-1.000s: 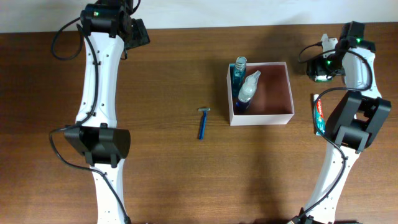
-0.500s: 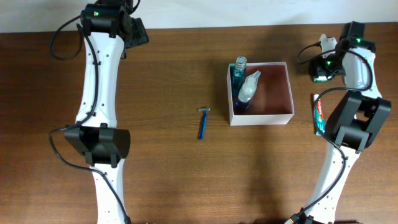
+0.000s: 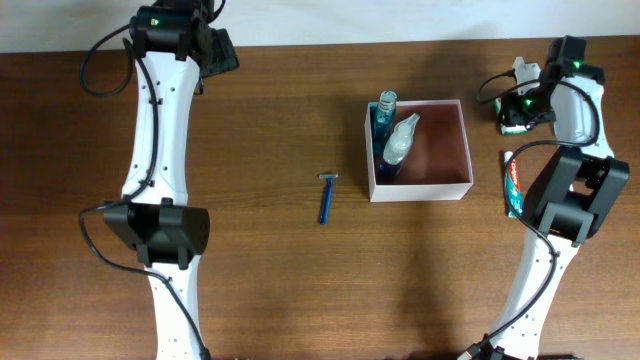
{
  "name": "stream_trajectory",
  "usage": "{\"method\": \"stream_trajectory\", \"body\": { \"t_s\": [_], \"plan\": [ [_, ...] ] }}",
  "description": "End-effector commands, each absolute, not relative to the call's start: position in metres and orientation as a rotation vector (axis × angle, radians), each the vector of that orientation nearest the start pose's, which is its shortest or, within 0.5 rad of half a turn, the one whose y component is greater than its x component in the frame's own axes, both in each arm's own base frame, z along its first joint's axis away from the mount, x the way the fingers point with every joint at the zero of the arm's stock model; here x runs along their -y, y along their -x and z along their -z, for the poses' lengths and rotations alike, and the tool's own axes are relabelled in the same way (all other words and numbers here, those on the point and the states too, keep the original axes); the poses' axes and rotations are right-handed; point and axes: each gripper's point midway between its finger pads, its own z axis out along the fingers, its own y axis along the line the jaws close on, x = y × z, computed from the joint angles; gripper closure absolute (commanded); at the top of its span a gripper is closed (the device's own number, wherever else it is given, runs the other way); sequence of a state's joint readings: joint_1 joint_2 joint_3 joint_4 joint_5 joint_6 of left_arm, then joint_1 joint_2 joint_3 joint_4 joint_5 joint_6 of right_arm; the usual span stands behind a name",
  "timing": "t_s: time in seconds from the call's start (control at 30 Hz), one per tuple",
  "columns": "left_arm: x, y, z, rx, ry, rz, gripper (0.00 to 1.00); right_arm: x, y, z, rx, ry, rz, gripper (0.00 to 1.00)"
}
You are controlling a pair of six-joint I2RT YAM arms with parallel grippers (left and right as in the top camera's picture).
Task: Pack container
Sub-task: 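Lower the right gripper onto the Dettol soap bar and close it, then lift the soap bar and carry it over the pink box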
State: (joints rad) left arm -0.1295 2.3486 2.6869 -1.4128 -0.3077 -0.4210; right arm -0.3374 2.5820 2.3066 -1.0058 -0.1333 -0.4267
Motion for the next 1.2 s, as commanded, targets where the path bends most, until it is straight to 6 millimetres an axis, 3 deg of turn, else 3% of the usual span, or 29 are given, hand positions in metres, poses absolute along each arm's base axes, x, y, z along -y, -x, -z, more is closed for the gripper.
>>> {"method": "stream_trajectory", "body": {
  "t_s": [0.0, 0.17, 0.43, 0.67, 0.93, 1.17],
  "plan": [
    [0.013, -0.532, -0.23, -2.525, 0.496, -0.227, 0.01, 0.158, -0.542, -0.009, -2.823, 0.172, -0.046, 0.52],
    [0.013, -0.532, -0.23, -2.525, 0.496, -0.227, 0.0, 0.163, -0.561, -0.042, -2.747, 0.026, -0.03, 0.71],
    [0.013, -0.532, -0.23, -2.525, 0.496, -0.227, 0.01, 0.161, -0.569, -0.114, -2.657, -0.018, -0.04, 0.72],
    [0.013, -0.531, -0.229, -2.529, 0.496, -0.228, 0.0, 0.12, -0.542, -0.176, -2.652, -0.02, -0.193, 0.72],
    [0.013, -0.531, -0.229, -2.529, 0.496, -0.227, 0.01, 0.081, -0.508, -0.227, -2.658, 0.034, -0.219, 0.75],
    [0.014, -0.529, -0.228, -2.545, 0.493, -0.225, 0.01, 0.064, -0.49, -0.289, -2.55, -0.036, -0.224, 0.75]
  ]
}}
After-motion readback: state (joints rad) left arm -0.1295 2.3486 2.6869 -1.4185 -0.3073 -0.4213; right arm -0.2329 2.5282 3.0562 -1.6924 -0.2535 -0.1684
